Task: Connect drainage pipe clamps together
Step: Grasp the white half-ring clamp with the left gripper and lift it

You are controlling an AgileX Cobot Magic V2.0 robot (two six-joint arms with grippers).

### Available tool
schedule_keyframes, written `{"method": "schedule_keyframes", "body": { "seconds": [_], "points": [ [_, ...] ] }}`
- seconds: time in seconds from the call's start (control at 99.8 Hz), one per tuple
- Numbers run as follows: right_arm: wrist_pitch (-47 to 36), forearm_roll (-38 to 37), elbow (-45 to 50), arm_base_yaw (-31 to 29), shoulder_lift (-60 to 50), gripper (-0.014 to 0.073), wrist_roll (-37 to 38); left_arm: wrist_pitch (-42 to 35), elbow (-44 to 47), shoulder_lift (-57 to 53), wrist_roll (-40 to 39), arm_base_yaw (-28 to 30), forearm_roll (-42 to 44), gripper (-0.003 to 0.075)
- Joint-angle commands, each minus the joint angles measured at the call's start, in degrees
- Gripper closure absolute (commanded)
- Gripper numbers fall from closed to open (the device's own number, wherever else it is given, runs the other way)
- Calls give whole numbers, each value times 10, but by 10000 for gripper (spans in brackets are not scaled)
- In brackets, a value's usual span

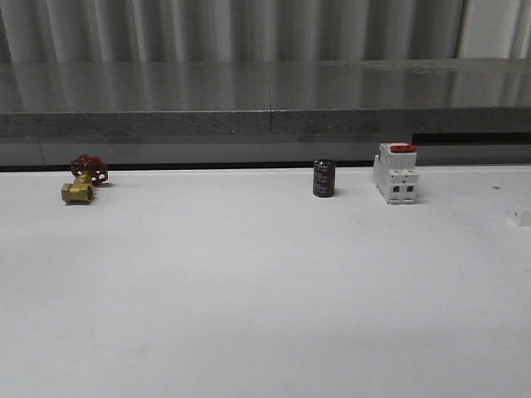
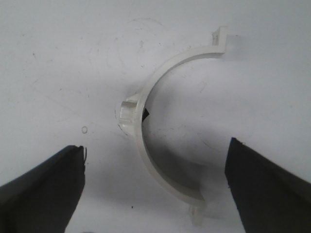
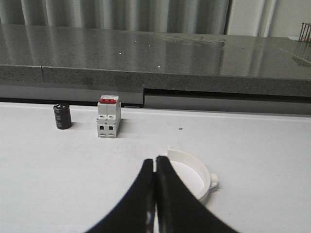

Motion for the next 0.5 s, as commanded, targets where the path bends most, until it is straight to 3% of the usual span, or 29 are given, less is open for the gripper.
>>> {"method": "schedule_keyframes", "body": {
  "seconds": [0.0, 0.491],
  "points": [
    [-42, 1, -12, -1, -10, 660, -2, -22, -34, 1, 19, 3, -17, 143],
    [-42, 1, -12, -1, -10, 660, -2, -60, -63, 72, 41, 3, -4, 143]
  ]
}}
